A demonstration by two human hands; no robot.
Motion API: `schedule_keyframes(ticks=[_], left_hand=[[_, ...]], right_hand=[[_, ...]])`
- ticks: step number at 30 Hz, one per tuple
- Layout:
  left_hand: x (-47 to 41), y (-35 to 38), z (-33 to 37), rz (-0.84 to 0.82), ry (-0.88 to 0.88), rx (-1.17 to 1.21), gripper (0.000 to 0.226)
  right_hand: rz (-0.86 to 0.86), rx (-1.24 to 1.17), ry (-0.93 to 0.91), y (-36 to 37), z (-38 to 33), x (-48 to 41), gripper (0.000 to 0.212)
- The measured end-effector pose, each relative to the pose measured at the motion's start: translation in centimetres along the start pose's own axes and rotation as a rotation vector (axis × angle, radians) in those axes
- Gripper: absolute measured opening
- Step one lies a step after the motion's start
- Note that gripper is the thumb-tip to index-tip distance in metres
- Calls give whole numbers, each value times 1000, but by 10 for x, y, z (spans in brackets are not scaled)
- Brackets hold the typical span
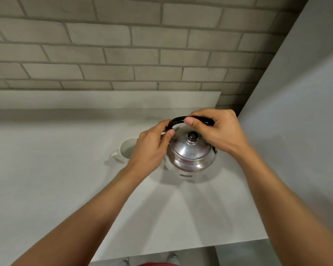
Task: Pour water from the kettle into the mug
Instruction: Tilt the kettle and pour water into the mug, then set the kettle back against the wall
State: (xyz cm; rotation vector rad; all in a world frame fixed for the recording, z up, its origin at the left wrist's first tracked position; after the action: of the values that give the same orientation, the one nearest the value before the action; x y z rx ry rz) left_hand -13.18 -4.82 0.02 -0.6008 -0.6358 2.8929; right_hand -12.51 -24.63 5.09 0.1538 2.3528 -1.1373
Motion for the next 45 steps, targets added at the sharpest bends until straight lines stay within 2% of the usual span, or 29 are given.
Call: schedule_keyframes(ticks=[4, 8, 10, 15, 21, 22, 25, 31, 37, 45], left_hand=[[-6, 0, 2, 24, -17, -63, 30], [-14, -3, 5, 89, -28, -73, 31], [-21, -7, 9, 114, -25, -68, 31], [-48, -14, 8, 124, 11, -84, 31], [-92, -20, -11, 114, 29, -128, 30], [-124, -26, -25, 119, 2, -137, 30], [-154, -32, -50, 104, -45, -151, 30], [-174, -22, -96, 56, -221, -201, 30], [-204, -11, -143, 25, -364, -265, 31], [-220, 0, -171, -2, -420, -190, 26]], right_hand=[[-30, -47, 51, 2, 11, 5, 25], [2, 27, 37, -4, 29, 10, 46], [0, 77, 68, -5, 42, 16, 49], [-53, 75, 113, 8, 61, 7, 31], [-96, 76, 204, 29, 76, -40, 31], [-102, 77, 204, 43, 86, -74, 32], [-138, 102, 230, 69, 103, -104, 34], [-199, 66, 316, 106, 132, -119, 27], [-279, 17, 390, 150, 165, -138, 34], [-306, -42, 423, 181, 188, -148, 36]])
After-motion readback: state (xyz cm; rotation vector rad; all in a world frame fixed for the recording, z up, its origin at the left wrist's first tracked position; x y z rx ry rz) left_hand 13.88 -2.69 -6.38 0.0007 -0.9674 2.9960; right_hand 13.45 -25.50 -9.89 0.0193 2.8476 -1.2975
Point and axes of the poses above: each hand's wrist, its own x-axis away from the middle knuckle, its own y-axis out of the palm, z = x × y, the point moved 5 cm from there along -x, towards the middle knuckle, and after that the axes turned 9 degrees about x, right-handed, at the moved point
